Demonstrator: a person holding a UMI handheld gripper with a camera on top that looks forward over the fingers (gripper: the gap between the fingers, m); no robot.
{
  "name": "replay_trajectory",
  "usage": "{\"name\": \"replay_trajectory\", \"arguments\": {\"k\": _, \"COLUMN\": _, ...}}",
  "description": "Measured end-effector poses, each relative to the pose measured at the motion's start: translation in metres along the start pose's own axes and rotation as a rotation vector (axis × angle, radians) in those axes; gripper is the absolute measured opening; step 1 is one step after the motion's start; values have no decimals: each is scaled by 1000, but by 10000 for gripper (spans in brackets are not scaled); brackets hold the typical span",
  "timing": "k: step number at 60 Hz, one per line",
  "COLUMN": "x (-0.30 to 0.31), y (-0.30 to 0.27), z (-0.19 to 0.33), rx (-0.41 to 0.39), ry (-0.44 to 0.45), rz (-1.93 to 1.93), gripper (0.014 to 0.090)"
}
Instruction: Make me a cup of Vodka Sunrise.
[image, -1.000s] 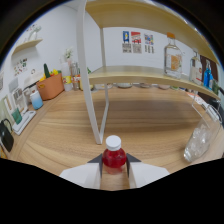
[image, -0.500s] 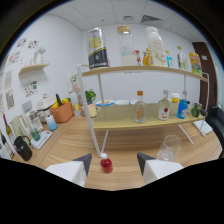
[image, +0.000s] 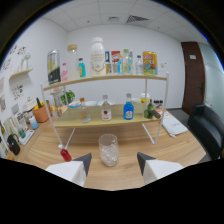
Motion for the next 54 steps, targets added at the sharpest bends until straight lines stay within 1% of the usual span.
{"name": "replay_trajectory", "arguments": {"k": 5, "x": 24, "y": -48, "z": -6, "rx": 52, "ry": 8, "rz": 19, "gripper": 857}}
{"name": "replay_trajectory", "arguments": {"k": 12, "x": 57, "y": -128, "z": -6, "rx": 158, "ry": 3, "rz": 21, "gripper": 853}}
{"name": "replay_trajectory", "arguments": {"k": 17, "x": 78, "y": -180, "z": 3, "rx": 215, "ry": -2, "rz": 18, "gripper": 854}}
{"name": "replay_trajectory", "arguments": {"k": 25, "x": 107, "y": -244, "z": 27, "rx": 304, "ry": 9, "rz": -5, "gripper": 853}}
{"name": "replay_trajectory", "arguments": {"k": 33, "x": 121, "y": -276, "z": 66, "rx": 317, "ry": 8, "rz": -22, "gripper": 851}}
{"name": "replay_trajectory", "arguments": {"k": 38, "x": 132, "y": -278, "z": 93, "rx": 287, "ry": 14, "rz": -21, "gripper": 853}}
{"name": "replay_trajectory", "arguments": {"k": 42, "x": 131, "y": -278, "z": 111, "rx": 262, "ry": -7, "rz": -15, "gripper": 835}}
{"name": "replay_trajectory", "arguments": {"k": 44, "x": 133, "y": -276, "z": 118, "rx": 258, "ry": -10, "rz": -14, "gripper": 818}}
{"name": "replay_trajectory", "arguments": {"k": 46, "x": 133, "y": -278, "z": 125, "rx": 255, "ry": -16, "rz": -17, "gripper": 781}}
{"name": "replay_trajectory", "arguments": {"k": 50, "x": 131, "y": -279, "z": 134, "rx": 252, "ry": -24, "rz": -28, "gripper": 669}}
{"name": "replay_trajectory", "arguments": {"k": 52, "x": 133, "y": -279, "z": 134, "rx": 253, "ry": -23, "rz": -32, "gripper": 600}}
{"name": "replay_trajectory", "arguments": {"k": 54, "x": 137, "y": -280, "z": 134, "rx": 258, "ry": -7, "rz": -33, "gripper": 537}}
